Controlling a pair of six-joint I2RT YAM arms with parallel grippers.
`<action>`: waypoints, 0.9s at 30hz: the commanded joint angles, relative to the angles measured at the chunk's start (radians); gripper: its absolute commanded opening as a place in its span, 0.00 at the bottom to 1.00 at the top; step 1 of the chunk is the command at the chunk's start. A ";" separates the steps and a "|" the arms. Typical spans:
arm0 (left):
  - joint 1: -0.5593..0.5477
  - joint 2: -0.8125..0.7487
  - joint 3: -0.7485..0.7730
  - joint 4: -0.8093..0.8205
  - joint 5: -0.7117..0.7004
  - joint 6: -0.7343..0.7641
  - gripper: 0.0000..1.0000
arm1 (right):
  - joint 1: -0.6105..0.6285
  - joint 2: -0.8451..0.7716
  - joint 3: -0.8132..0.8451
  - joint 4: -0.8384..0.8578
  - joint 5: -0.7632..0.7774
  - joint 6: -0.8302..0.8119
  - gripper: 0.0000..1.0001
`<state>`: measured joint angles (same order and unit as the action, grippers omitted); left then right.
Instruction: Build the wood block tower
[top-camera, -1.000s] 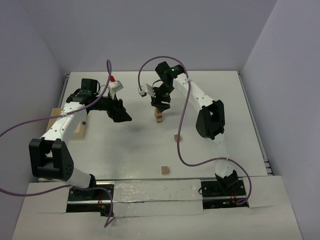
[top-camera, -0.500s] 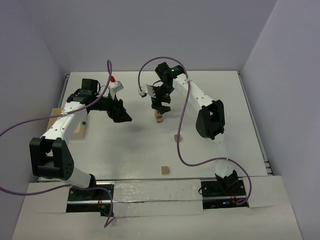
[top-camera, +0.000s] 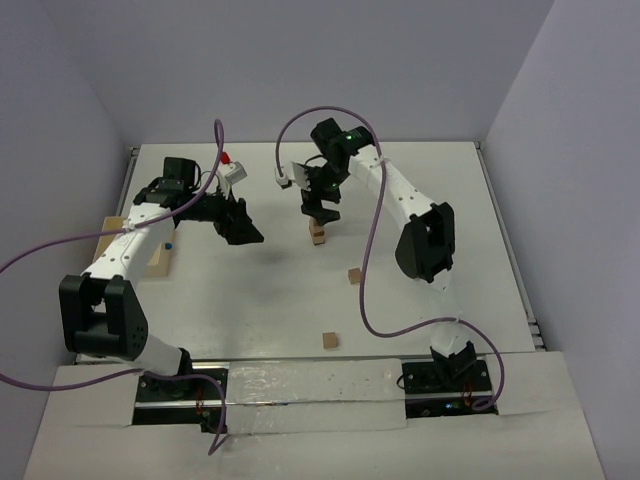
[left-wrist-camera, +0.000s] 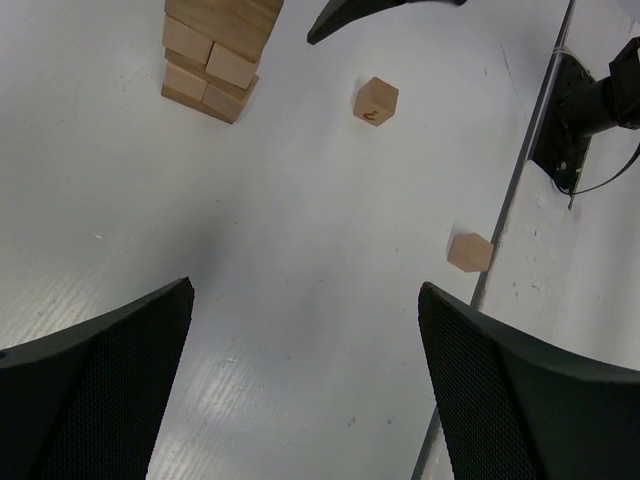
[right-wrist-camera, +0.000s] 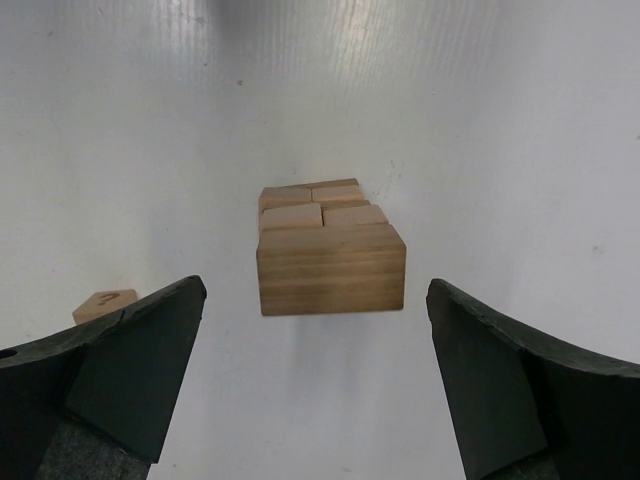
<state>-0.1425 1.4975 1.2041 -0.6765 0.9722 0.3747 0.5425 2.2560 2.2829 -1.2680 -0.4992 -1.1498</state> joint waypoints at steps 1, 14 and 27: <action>0.003 -0.060 0.023 0.038 -0.005 -0.010 0.99 | 0.013 -0.173 0.041 0.018 -0.024 0.028 1.00; -0.016 -0.189 -0.062 0.073 -0.184 -0.009 0.99 | -0.013 -0.618 -0.498 0.166 -0.022 0.229 0.97; -0.043 -0.230 -0.101 0.119 -0.252 -0.058 0.99 | -0.028 -0.734 -1.126 0.552 0.194 0.728 0.63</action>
<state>-0.1719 1.2922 1.1053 -0.6169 0.7296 0.3438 0.5199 1.5255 1.1869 -0.9147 -0.3485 -0.6625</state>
